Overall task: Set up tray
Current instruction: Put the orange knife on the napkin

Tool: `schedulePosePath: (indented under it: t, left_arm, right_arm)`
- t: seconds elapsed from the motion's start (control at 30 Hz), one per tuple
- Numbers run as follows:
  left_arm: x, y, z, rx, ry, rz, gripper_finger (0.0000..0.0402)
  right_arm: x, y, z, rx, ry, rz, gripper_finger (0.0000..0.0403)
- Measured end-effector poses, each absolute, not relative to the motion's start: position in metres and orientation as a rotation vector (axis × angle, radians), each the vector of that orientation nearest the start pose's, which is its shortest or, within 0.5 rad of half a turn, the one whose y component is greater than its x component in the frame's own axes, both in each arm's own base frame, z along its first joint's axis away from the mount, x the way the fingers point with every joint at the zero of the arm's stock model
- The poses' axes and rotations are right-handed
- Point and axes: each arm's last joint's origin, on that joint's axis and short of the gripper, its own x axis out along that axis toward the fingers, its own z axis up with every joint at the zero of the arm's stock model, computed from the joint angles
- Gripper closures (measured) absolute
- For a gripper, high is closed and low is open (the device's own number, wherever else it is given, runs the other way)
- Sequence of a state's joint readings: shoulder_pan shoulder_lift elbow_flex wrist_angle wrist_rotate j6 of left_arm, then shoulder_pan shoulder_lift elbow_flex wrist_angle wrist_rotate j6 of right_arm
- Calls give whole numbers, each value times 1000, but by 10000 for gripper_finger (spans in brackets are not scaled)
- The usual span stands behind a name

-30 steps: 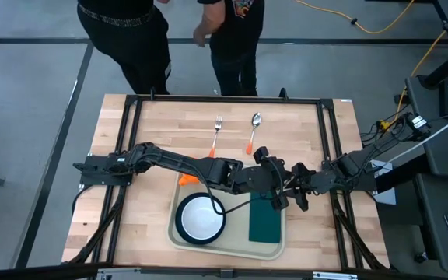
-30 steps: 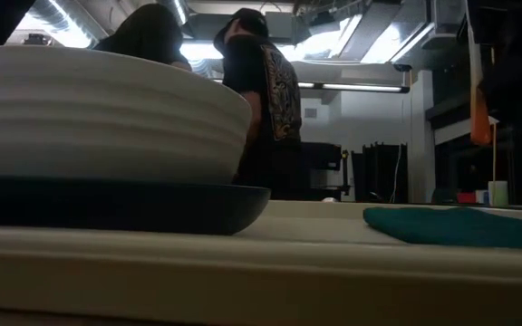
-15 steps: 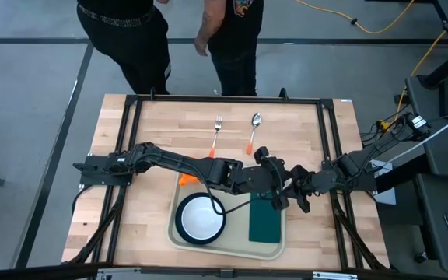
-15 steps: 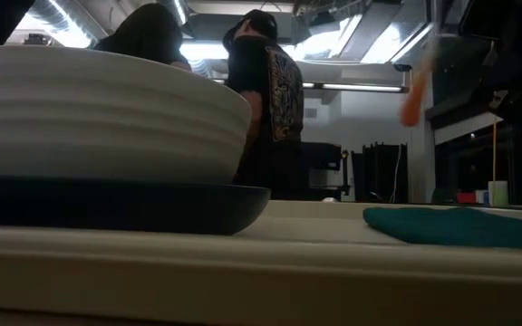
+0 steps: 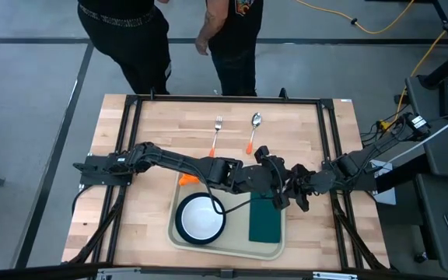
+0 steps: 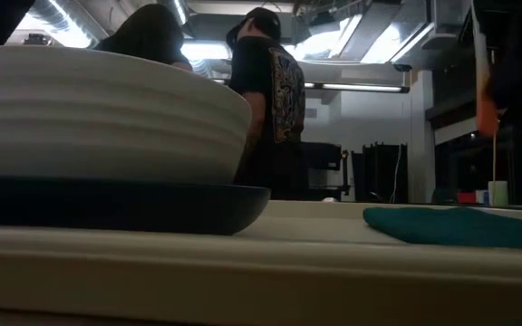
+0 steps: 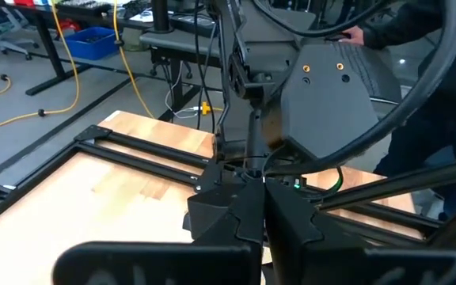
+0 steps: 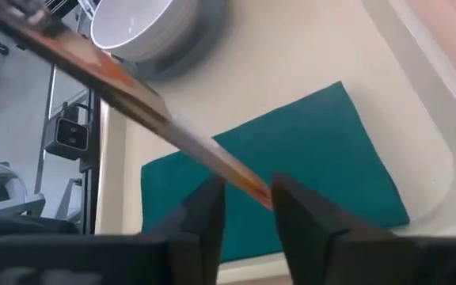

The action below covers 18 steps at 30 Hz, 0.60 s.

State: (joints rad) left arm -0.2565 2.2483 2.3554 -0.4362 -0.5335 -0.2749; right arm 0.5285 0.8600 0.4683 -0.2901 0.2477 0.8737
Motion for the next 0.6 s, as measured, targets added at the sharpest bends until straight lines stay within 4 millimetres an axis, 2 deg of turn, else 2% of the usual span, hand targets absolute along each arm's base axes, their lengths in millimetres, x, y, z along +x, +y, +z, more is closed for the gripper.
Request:
schedulePosePath:
  t: [0.17, 0.27, 0.4, 0.6]
  left_arm:
    - [498, -115, 365, -144, 263, 313, 400]
    - [498, -115, 367, -152, 245, 311, 400]
    - [498, -115, 368, -156, 238, 310, 400]
    - [498, -115, 367, -155, 238, 310, 400]
  right_arm:
    - [152, 80, 206, 561, 667, -49, 231]
    - [154, 80, 208, 544, 640, -39, 217]
    - [156, 80, 211, 526, 596, -34, 231]
    - [156, 80, 211, 527, 596, -32, 289]
